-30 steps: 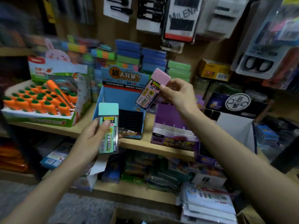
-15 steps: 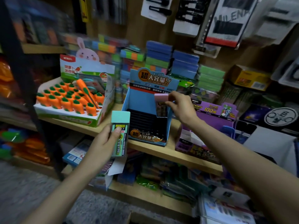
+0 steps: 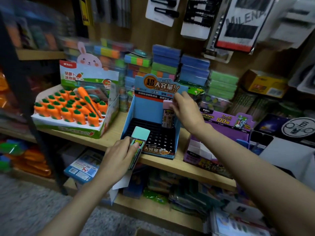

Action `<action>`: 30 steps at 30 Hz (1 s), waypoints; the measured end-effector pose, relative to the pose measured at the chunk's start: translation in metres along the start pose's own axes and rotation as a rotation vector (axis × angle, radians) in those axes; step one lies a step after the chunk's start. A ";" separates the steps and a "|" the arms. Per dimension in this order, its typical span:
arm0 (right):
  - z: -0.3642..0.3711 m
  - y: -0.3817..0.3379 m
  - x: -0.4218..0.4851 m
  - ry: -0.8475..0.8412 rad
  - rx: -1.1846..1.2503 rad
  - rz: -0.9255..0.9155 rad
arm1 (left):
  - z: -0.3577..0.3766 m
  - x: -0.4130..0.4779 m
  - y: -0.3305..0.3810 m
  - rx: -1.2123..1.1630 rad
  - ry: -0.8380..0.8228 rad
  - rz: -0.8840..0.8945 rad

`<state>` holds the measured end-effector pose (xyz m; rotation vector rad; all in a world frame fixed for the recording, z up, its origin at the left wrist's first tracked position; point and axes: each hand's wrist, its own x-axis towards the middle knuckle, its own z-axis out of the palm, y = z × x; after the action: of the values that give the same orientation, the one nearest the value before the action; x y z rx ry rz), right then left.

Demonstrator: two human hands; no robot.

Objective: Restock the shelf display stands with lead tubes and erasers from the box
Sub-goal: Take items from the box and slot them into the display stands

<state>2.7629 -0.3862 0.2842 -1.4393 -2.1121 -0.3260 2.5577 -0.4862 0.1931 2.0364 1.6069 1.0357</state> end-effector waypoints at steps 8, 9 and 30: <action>-0.010 0.000 -0.001 -0.122 -0.328 -0.091 | -0.012 -0.007 0.000 -0.101 -0.052 -0.003; -0.014 -0.002 -0.002 -0.135 -0.383 -0.105 | -0.013 -0.007 0.001 -0.141 -0.056 -0.020; -0.038 -0.023 0.018 -0.033 0.641 0.166 | -0.007 0.005 -0.010 0.201 -0.071 0.116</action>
<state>2.7489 -0.3993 0.3279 -1.2116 -1.8557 0.4102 2.5457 -0.4797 0.1929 2.2952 1.6306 0.8579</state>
